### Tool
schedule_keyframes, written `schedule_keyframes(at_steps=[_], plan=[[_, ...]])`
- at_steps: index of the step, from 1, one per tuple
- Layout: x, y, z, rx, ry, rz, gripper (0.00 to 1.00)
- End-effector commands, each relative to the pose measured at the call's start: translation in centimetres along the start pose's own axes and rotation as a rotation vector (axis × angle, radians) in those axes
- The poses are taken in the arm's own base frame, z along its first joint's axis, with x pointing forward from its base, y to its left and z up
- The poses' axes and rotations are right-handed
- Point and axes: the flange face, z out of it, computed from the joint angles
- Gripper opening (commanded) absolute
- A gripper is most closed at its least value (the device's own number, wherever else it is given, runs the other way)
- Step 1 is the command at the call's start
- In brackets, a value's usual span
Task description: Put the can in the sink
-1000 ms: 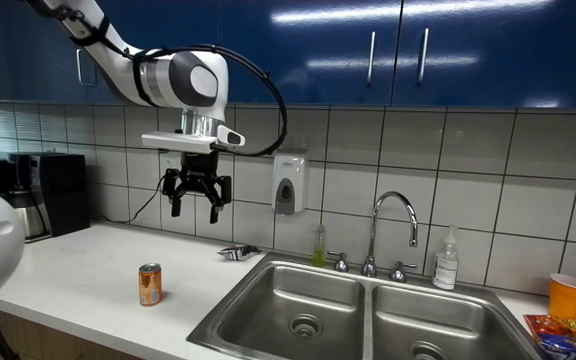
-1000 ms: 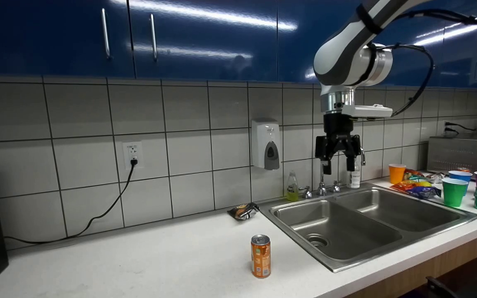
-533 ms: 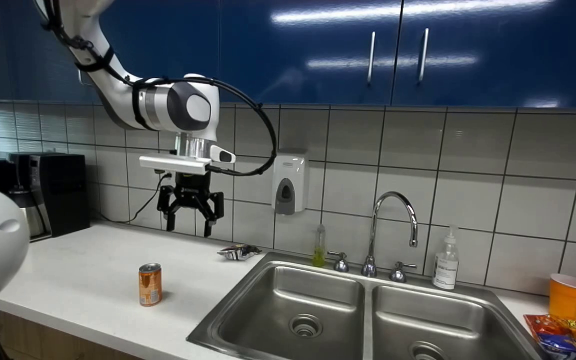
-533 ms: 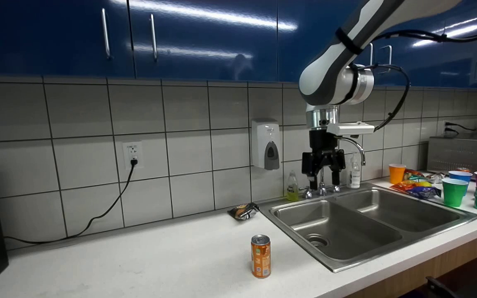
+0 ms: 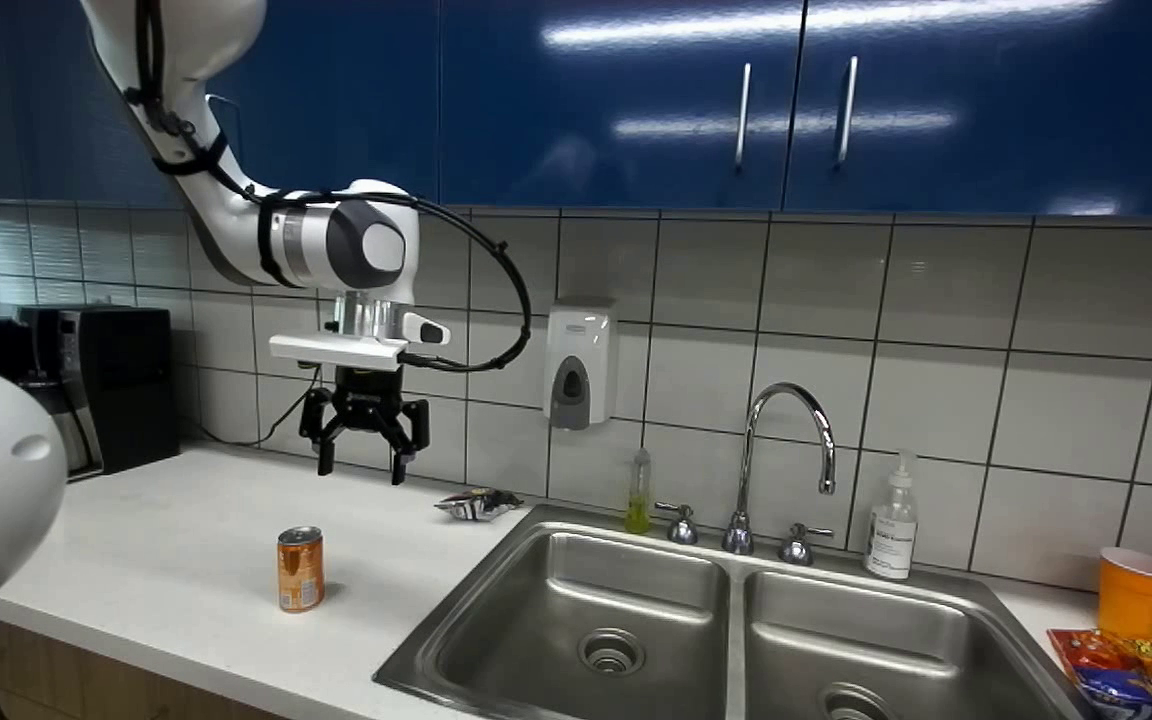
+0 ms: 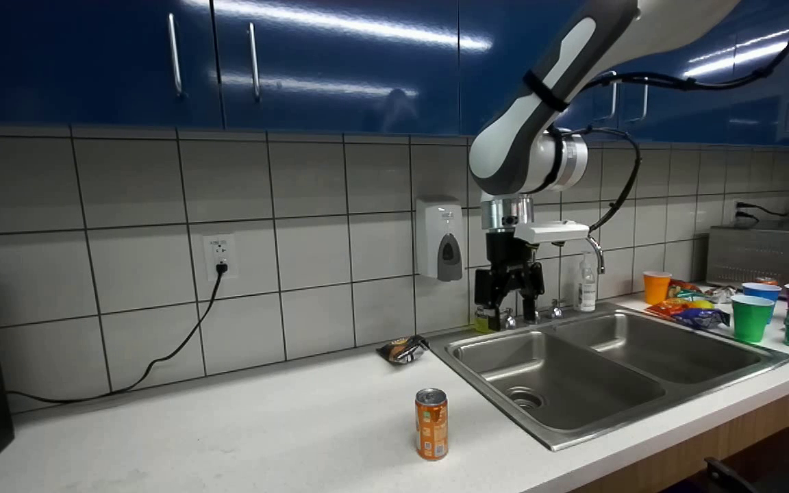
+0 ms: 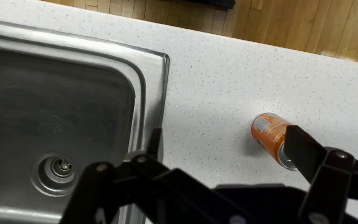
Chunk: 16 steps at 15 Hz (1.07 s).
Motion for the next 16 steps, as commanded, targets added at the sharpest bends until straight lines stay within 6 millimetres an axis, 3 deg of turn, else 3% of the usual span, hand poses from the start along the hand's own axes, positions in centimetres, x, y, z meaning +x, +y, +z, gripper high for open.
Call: schedule_keyframes(at_steps=[1, 10, 16], plan=[[2.1, -1.8, 0.7, 0.007, 0.019, -0.027, 1.0], [6.2, -5.6, 3.0, -0.005, 0.048, -0.125, 1.0], [8.1, -8.8, 3.3, -0.015, 0.043, -0.195, 1.0]])
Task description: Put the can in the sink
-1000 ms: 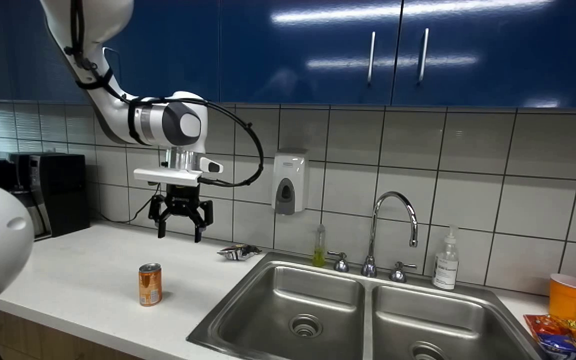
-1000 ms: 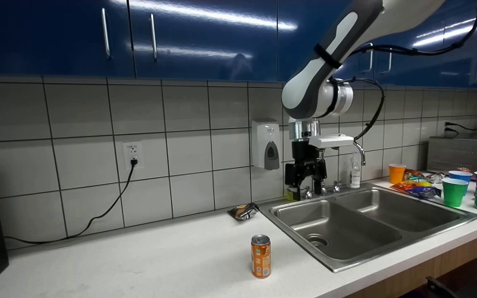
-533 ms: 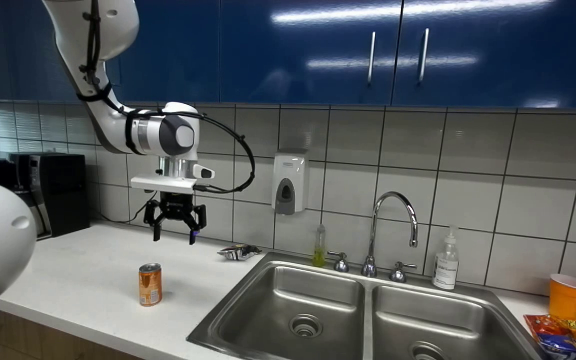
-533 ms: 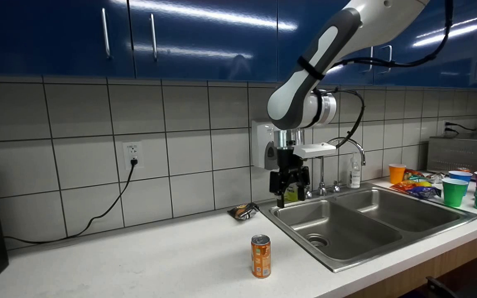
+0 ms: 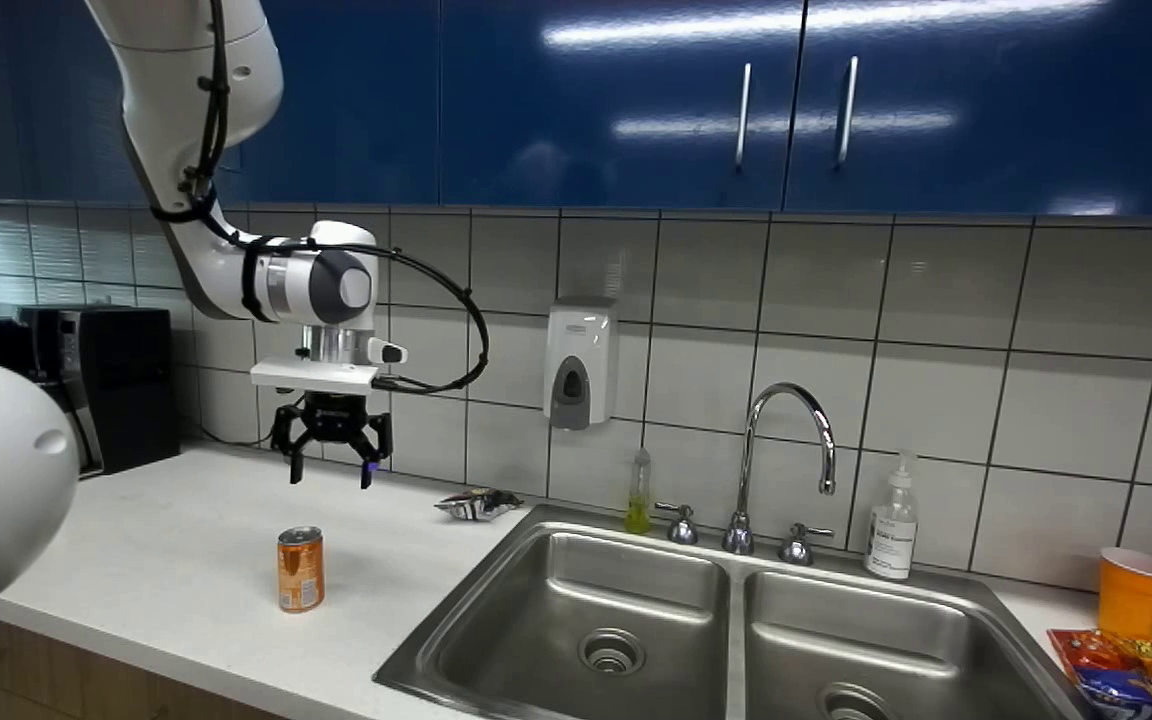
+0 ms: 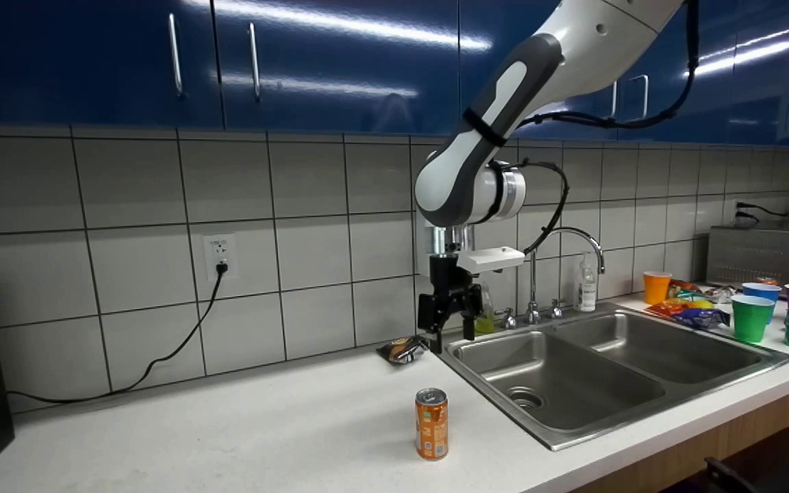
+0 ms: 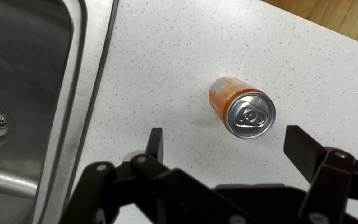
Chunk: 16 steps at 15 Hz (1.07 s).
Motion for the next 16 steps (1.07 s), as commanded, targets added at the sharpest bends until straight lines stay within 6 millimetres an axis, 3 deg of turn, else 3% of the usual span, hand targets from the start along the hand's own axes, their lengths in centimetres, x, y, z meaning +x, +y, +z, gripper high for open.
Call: schedule_keyframes(at_steps=[1, 7, 16], plan=[[1.7, -1.8, -0.2, -0.014, 0.002, -0.043, 1.0], [2.6, -3.8, 0.7, -0.012, -0.006, -0.089, 1.0], [2.2, -3.6, 4.1, -0.006, -0.05, -0.082, 1.0]])
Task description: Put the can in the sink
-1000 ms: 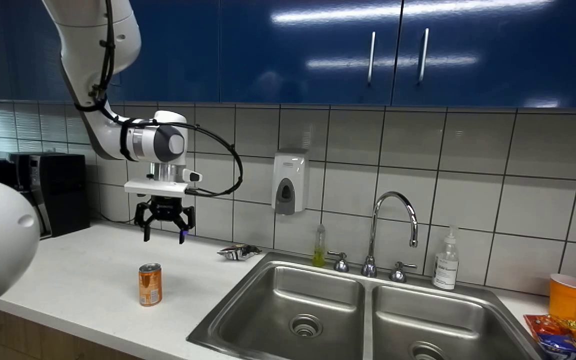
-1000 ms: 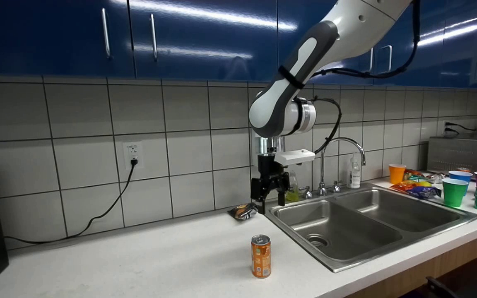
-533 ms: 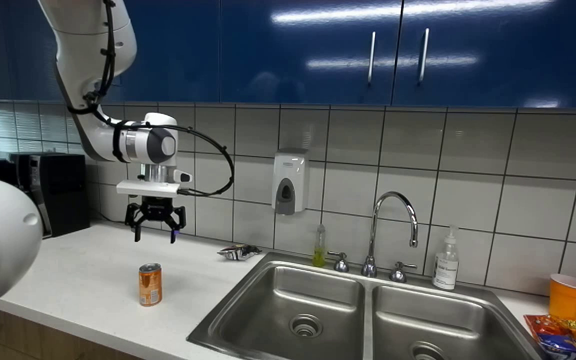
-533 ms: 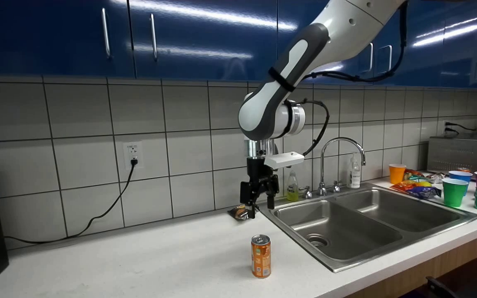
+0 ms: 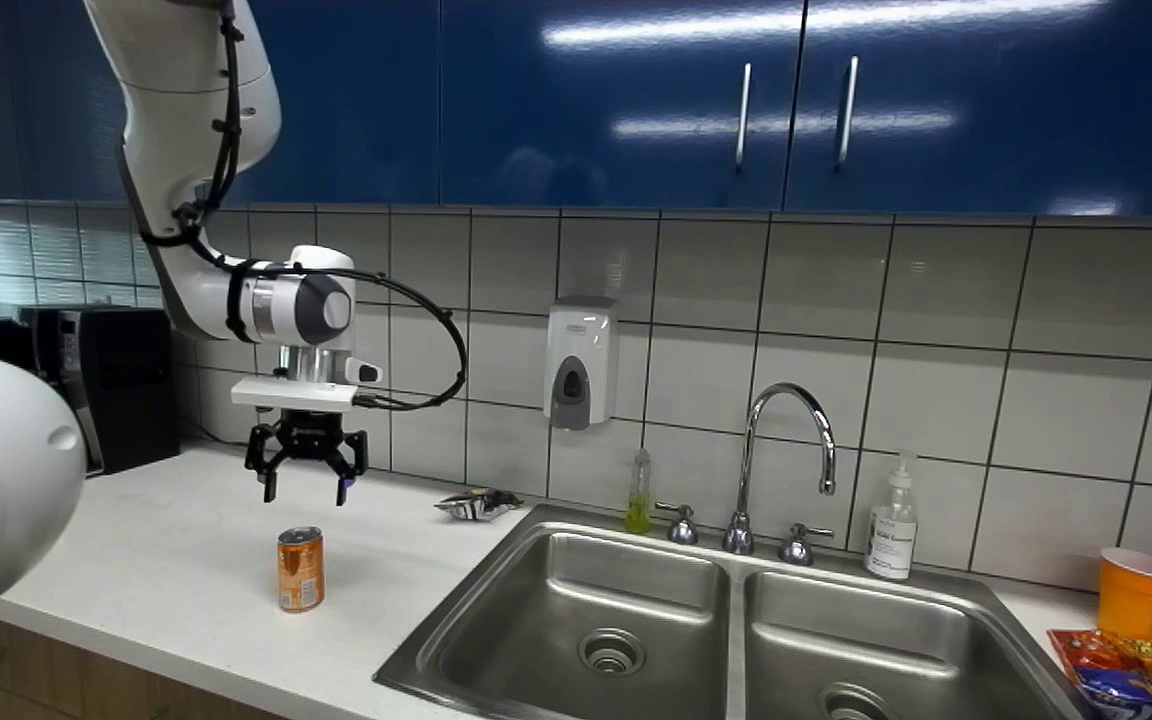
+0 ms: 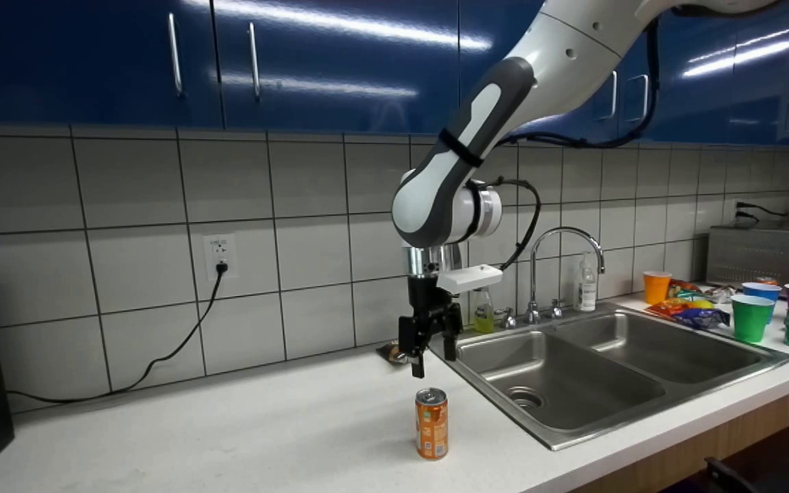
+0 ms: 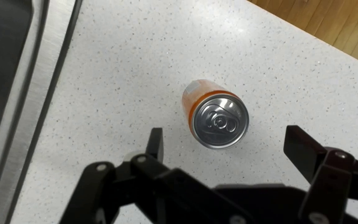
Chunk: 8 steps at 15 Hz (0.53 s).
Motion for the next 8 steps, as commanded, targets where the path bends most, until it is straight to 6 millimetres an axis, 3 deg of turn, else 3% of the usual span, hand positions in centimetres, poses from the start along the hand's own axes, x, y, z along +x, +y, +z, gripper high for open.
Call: schedule_keyframes(at_steps=[1, 8], plan=[[0.3, -0.1, 1.2, -0.015, -0.009, 0.0, 1.0], [0.5, -0.7, 2.5, -0.042, -0.032, -0.04, 1.0]])
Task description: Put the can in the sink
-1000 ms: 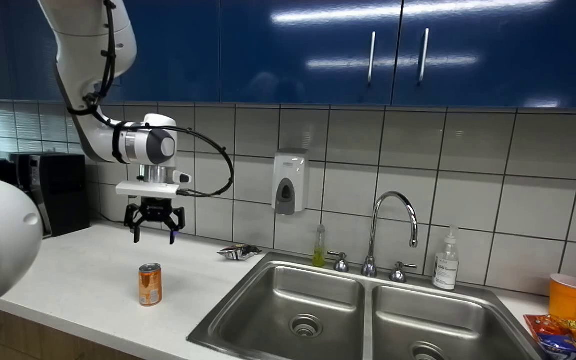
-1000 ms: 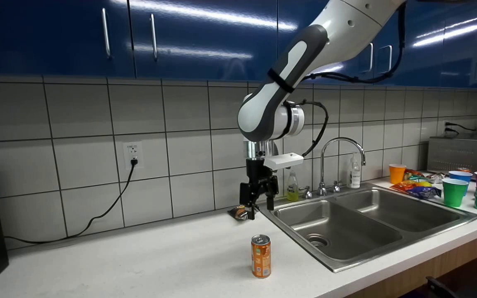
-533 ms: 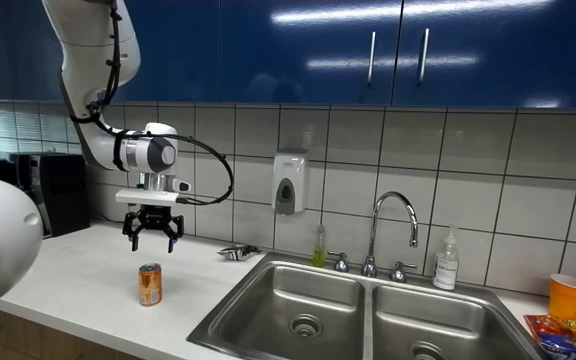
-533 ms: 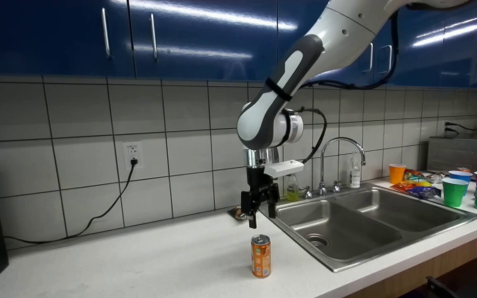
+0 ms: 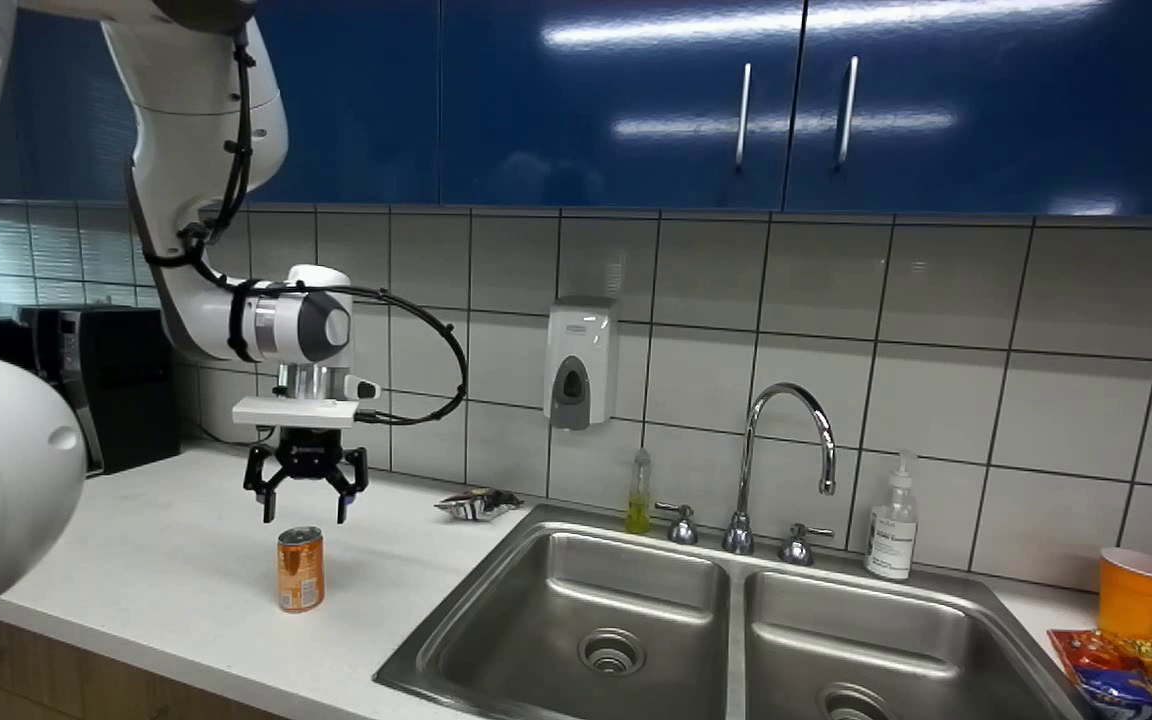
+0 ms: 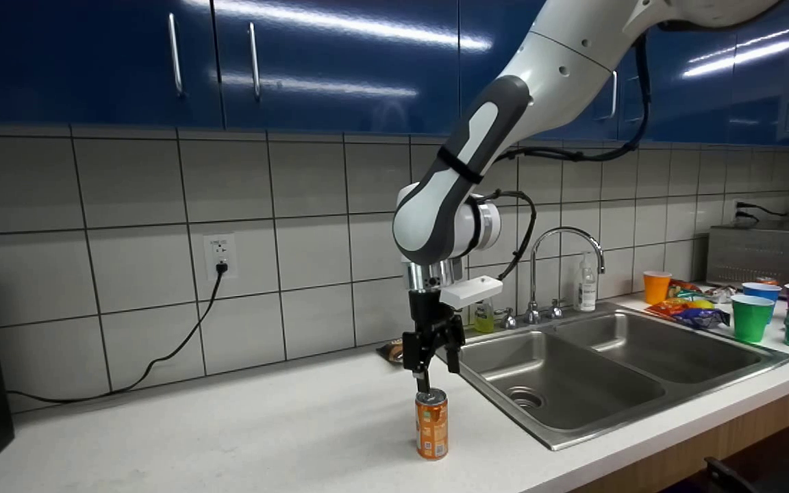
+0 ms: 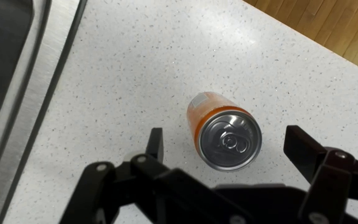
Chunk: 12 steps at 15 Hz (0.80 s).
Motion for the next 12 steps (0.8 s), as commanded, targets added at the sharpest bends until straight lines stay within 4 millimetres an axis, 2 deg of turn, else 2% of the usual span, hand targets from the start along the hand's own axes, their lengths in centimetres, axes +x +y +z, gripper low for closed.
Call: schedule_keyframes(at_steps=[1, 12], plan=[[0.5, -0.8, 0.2, -0.022, 0.002, -0.01, 1.0], [0.6, -2.3, 2.9, -0.023, -0.037, -0.048, 1.0]])
